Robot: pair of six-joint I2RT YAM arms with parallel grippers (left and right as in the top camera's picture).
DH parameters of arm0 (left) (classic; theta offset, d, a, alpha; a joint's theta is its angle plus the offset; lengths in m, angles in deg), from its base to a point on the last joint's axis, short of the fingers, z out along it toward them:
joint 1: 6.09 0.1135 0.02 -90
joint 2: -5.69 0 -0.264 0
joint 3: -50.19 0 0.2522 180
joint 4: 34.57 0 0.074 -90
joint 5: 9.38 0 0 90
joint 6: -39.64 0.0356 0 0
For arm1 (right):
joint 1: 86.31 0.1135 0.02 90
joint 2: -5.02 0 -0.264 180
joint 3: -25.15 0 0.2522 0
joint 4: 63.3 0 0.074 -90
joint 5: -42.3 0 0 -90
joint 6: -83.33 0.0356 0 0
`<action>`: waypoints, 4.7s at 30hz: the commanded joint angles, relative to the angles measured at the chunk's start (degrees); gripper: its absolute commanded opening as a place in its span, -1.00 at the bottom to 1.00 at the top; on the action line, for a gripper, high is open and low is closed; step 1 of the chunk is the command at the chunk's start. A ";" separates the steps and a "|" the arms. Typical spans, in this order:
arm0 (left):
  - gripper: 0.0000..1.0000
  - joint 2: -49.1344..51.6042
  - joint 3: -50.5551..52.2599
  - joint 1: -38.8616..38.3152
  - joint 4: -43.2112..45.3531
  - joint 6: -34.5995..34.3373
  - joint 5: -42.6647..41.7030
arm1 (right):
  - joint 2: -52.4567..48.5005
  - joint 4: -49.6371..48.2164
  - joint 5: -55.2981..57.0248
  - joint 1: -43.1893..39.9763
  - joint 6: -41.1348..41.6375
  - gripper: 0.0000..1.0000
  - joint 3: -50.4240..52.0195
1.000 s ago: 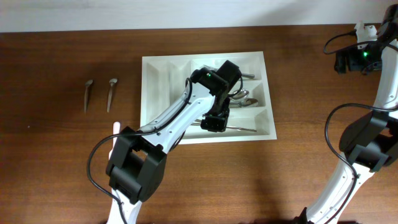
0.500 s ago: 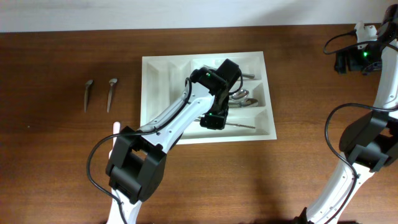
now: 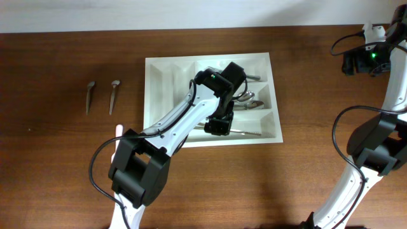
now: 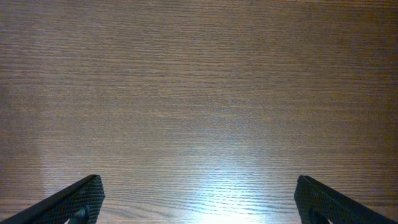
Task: Pack container
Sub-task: 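Lower the tongs into the bottom-right compartment with the left gripper, then open the left gripper to release the tongs in the compartment, then raise the left gripper and move it to the spoons left of the tray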
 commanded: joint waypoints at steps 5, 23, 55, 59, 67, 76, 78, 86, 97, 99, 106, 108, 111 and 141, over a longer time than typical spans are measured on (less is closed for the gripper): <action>-0.92 0.94 -0.13 0.37 -2.14 -0.61 4.55 | -0.44 0.00 -0.72 0.02 -0.17 0.97 0.33; -0.96 3.32 -0.13 0.37 2.49 -0.61 7.67 | -0.44 0.00 -0.72 0.02 -0.17 0.97 0.33; -0.94 3.87 -0.13 0.33 7.48 -0.59 7.02 | -0.44 0.00 -0.70 0.02 -0.17 0.97 0.33; -0.93 4.00 -0.13 0.02 7.45 -0.59 6.84 | -0.44 0.00 -0.72 0.02 -0.17 0.97 0.33; -0.93 4.44 -0.13 -2.29 7.26 -0.59 6.93 | -0.44 0.00 -0.72 0.02 -0.17 0.97 0.33; -0.94 4.52 -0.13 -3.80 6.38 -0.59 7.93 | -0.44 0.00 -0.70 0.02 -0.17 0.97 0.33; -0.94 4.52 -0.13 -3.78 6.45 -0.59 7.93 | -0.44 0.00 -0.70 0.02 -0.17 0.97 0.33; -0.83 4.55 -0.13 -3.78 7.80 -0.59 8.79 | -0.44 0.00 -0.72 0.04 -0.17 0.97 0.33; -0.63 4.55 -0.13 -3.78 8.17 -0.59 10.49 | -0.44 0.00 -0.70 0.04 -0.17 0.98 0.33; -0.73 4.55 -0.13 -3.78 8.35 -0.59 11.02 | -0.44 0.00 -0.70 0.02 -0.17 0.97 0.33; -0.74 6.45 -0.13 -3.85 11.39 -0.59 11.17 | -0.44 0.00 -0.70 0.02 -0.17 0.97 0.33; -0.74 7.45 -0.13 -3.82 12.41 -0.59 9.33 | -0.44 0.00 -0.70 0.02 -0.17 0.97 0.33; -0.74 8.31 -0.13 -3.82 13.27 -0.59 7.85 | -0.44 0.00 -0.70 0.02 -0.17 0.97 0.33; 0.25 3.76 -23.45 -3.82 3.26 14.32 19.52 | -0.44 0.00 -0.70 0.02 -0.17 0.97 0.33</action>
